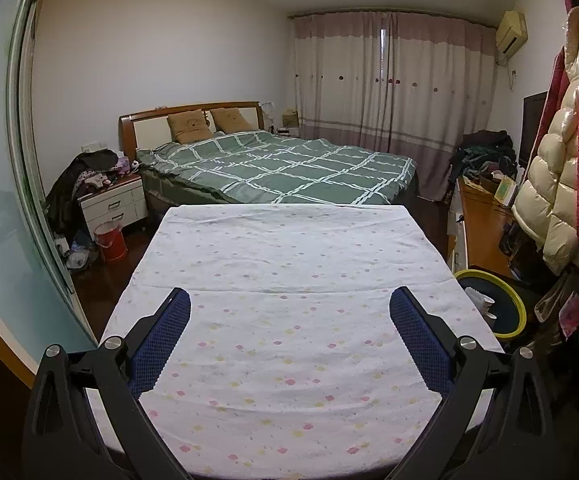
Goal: Collect trash
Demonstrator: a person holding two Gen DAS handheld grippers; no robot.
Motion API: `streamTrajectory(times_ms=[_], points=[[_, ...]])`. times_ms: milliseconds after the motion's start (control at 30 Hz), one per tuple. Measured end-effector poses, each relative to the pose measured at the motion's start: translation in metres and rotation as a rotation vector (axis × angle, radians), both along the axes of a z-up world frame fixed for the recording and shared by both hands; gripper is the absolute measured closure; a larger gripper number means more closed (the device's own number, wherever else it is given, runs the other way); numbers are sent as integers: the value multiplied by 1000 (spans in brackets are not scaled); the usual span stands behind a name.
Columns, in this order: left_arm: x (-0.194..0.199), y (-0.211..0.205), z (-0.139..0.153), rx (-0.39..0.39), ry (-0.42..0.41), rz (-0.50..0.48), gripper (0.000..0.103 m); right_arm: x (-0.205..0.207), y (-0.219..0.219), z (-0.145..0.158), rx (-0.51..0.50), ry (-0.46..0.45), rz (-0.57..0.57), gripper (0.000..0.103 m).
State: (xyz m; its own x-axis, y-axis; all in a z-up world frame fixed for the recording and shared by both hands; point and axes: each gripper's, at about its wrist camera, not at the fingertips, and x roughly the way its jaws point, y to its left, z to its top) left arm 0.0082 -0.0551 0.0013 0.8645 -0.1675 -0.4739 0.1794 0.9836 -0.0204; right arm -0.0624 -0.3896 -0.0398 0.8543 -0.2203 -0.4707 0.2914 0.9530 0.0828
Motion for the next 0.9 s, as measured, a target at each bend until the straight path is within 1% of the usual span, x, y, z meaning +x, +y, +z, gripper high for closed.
streamTrajectory(times_ms=[233,900], points=[[10,-7,-2,-2,14,8,5,-1,2,0,-2,0,4,7],[12,-15,0,13,8,3,5,-1,3,0,1,0,6,7]])
